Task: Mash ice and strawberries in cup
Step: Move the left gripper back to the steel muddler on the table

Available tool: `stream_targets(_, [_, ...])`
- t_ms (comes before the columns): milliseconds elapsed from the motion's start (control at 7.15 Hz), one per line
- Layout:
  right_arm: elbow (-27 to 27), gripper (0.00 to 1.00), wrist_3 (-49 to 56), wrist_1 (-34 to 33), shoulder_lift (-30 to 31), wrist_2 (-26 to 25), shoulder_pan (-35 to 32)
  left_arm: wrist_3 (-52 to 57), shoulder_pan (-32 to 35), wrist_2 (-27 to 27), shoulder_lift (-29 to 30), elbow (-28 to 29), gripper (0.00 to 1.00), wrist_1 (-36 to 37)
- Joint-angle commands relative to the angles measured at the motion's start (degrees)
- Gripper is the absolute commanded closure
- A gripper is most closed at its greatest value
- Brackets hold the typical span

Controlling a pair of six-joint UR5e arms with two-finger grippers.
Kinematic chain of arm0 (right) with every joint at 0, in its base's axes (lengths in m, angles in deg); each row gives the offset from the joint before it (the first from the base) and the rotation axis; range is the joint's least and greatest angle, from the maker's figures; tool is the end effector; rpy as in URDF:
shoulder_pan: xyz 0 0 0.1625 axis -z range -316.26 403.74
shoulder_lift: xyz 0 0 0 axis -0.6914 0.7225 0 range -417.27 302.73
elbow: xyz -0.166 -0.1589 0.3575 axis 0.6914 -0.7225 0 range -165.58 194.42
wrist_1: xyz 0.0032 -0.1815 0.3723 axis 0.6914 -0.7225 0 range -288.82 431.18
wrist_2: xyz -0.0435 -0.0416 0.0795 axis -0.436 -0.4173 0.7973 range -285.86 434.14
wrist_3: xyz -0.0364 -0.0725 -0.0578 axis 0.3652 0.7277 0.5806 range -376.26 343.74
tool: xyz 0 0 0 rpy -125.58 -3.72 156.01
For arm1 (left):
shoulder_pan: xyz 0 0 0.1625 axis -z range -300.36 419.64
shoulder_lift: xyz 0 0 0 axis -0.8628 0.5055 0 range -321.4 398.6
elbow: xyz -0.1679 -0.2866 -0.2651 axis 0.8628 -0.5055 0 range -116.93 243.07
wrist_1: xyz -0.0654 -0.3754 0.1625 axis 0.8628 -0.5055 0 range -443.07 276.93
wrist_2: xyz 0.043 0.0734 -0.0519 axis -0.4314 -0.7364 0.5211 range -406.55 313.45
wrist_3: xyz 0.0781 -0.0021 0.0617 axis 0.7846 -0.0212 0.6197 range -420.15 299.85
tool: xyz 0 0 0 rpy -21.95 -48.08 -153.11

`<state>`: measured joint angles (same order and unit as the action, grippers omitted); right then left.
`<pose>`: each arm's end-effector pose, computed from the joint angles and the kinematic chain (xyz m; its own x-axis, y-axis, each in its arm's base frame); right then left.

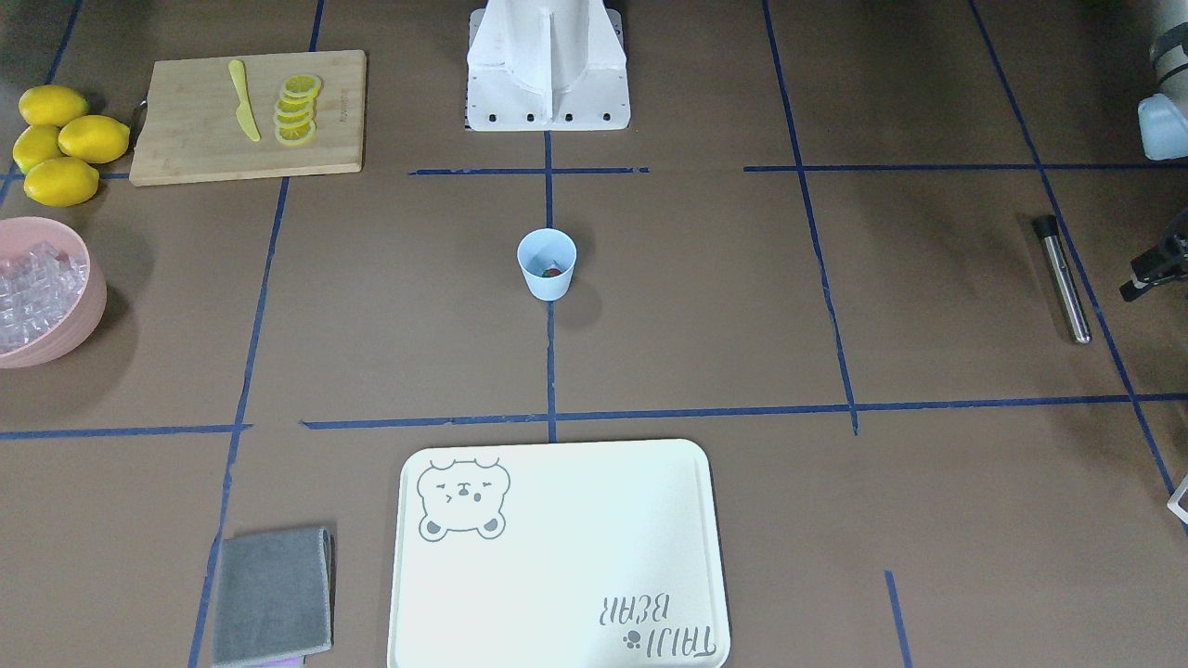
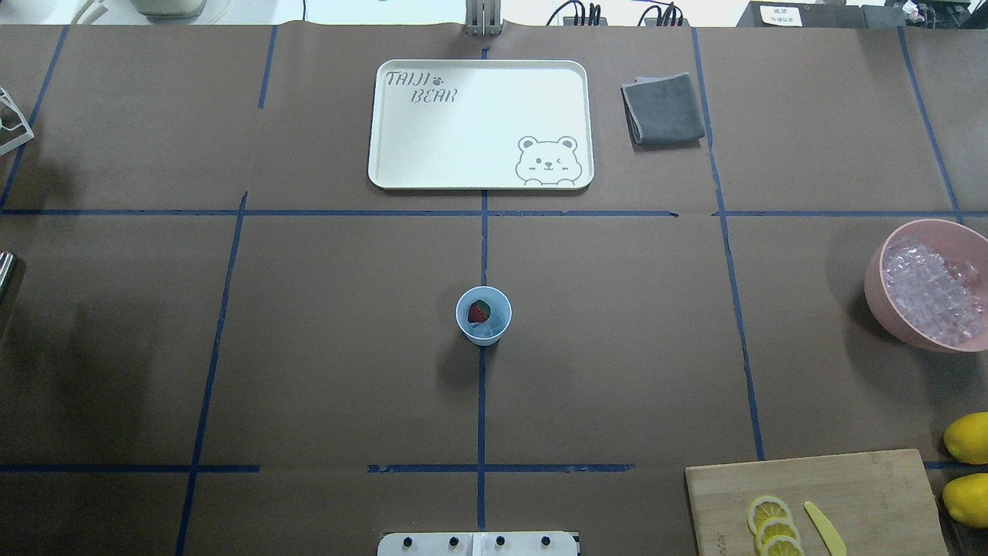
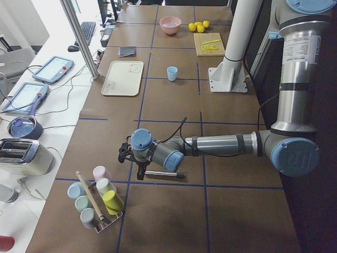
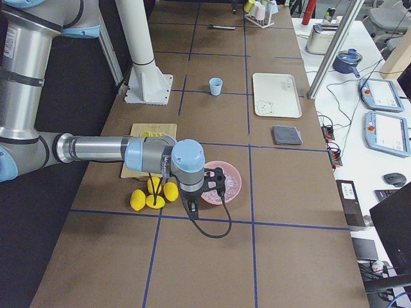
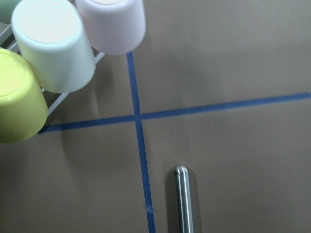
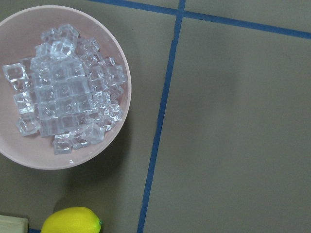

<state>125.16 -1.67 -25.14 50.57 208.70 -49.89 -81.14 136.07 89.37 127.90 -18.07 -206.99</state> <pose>0.0859 -0.3521 0.6240 0.7015 -0.1667 0.6929 0.1172 0.9860 0.1185 0.0574 -0.5015 0.6745 0.6430 0.1042 -0.7588 0.0177 0.9884 0.1507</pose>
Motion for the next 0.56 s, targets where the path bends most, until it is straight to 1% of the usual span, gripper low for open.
stream_targets(0, [0.0, 0.01, 0.0, 0.0, 0.0, 0.0, 0.02, -5.36, -4.61, -1.44, 0.0, 5.98, 0.0, -9.99])
stream_targets(140, [0.0, 0.01, 0.0, 0.0, 0.0, 0.0, 0.02, -6.08, -6.8, -3.89, 0.0, 6.78, 0.0, -11.33])
stream_targets(420, [0.0, 0.01, 0.0, 0.0, 0.0, -0.09, 0.02, -6.17, -8.49, -4.0, 0.08, 7.23, 0.01, -11.43])
